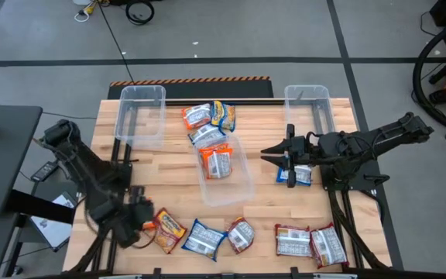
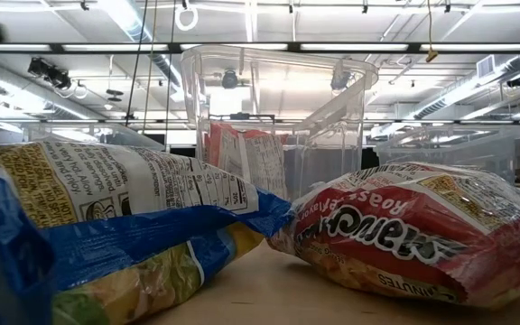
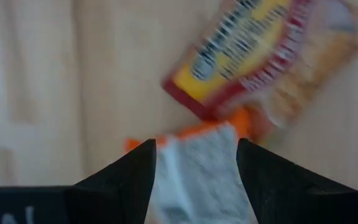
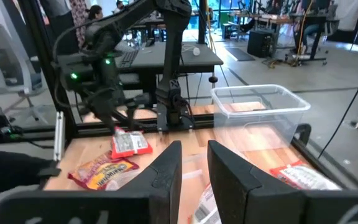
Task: Sort Maruchan noodles
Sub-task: Put the orange noodle pack into the middle transparent bin
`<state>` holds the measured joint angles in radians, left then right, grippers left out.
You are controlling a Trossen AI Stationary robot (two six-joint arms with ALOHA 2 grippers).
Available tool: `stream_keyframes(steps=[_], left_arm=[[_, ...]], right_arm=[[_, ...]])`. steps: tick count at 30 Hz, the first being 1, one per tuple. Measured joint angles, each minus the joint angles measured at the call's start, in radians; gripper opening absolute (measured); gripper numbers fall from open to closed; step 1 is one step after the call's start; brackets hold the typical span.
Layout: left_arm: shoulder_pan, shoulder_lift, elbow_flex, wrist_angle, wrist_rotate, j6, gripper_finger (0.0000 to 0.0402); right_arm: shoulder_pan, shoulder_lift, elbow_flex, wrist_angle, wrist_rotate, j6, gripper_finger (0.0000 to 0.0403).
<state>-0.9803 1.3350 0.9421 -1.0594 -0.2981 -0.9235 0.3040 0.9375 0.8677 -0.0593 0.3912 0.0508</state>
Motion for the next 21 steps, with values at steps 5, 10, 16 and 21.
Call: stream_keyframes(steps=[5, 10, 16, 21], left_arm=[[-0.113, 0.000, 0.000, 0.001, 0.012, -0.224, 0.0226], [-0.124, 0.000, 0.000, -0.001, -0.030, -0.320, 0.0226], [0.027, 0.044, -0.001, -0.002, -0.016, -0.301, 0.0185], [0.193, 0.127, -0.002, 0.000, 0.043, -0.217, 0.0155]], right_arm=[[0.000, 0.000, 0.000, 0.001, 0.000, -0.030, 0.0084], [0.000, 0.000, 0.000, 0.005, 0.000, -0.021, 0.0084], [-0.006, 0.000, 0.001, 0.036, 0.004, -0.198, 0.0084], [-0.007, 0.009, 0.002, 0.137, 0.005, -0.230, 0.0084]])
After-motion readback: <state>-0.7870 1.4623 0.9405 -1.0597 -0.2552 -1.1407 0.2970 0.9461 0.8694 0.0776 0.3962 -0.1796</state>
